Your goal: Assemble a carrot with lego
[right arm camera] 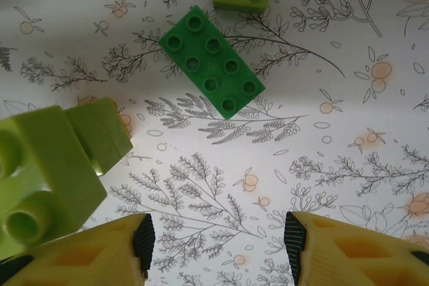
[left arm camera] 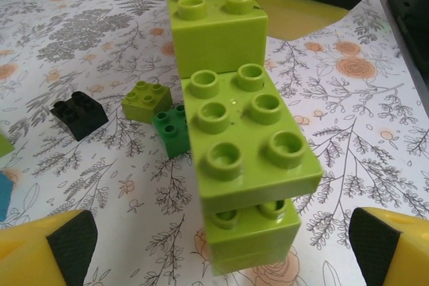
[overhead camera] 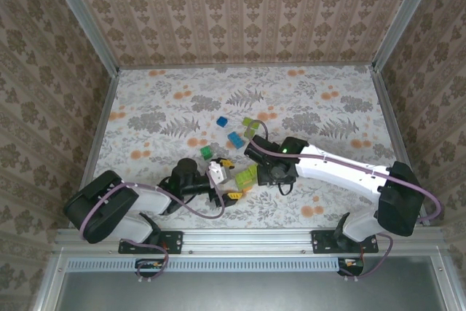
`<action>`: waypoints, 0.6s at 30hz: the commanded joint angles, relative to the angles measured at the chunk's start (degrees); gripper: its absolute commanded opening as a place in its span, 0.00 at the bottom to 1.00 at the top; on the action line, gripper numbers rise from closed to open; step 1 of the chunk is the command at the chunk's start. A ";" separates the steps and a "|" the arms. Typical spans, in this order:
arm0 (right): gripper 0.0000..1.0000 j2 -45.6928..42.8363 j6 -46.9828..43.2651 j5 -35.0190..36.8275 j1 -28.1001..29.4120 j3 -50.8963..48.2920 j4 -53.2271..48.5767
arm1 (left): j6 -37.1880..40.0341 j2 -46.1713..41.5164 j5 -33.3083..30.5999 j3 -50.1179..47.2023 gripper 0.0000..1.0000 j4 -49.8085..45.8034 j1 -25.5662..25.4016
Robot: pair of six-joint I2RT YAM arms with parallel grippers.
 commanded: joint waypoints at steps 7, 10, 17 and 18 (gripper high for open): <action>0.56 2.86 -3.67 1.51 -3.74 0.42 2.68 | -1.04 0.05 -0.71 -0.46 1.00 2.19 0.21; 0.56 3.24 -4.48 1.56 -5.07 0.68 3.29 | -0.95 0.24 -0.53 -0.36 1.00 2.19 0.09; 0.56 5.30 -6.39 0.95 -6.94 2.67 4.29 | -0.74 0.55 -0.17 -0.10 1.00 2.08 0.08; 0.56 5.80 -6.56 0.79 -7.08 3.08 4.52 | -0.78 0.54 -0.23 -0.11 1.00 2.09 0.06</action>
